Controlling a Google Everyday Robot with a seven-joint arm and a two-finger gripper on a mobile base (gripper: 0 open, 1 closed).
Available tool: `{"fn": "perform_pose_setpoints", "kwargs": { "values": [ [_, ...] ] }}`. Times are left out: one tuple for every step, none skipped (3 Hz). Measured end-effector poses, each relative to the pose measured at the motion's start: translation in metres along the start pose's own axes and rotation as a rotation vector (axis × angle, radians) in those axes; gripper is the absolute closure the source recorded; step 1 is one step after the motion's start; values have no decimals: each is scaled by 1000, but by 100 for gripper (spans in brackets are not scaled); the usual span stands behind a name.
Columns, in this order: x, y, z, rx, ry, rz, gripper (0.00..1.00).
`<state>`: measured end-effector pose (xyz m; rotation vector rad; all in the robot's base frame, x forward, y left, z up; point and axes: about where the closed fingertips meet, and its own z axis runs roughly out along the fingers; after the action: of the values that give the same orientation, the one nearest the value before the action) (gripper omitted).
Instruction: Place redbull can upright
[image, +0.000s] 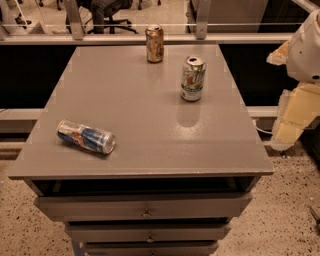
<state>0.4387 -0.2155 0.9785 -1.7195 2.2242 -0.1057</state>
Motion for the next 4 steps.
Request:
{"fn": "perform_pose_setpoints", "kwargs": {
  "values": [
    [0,0,0,0,0,0,0],
    [-35,-12,15,3,-42,19,0],
    [-113,-35,50,8,-107,54,0],
    [-178,-52,77,0,-149,103,0]
  ]
}}
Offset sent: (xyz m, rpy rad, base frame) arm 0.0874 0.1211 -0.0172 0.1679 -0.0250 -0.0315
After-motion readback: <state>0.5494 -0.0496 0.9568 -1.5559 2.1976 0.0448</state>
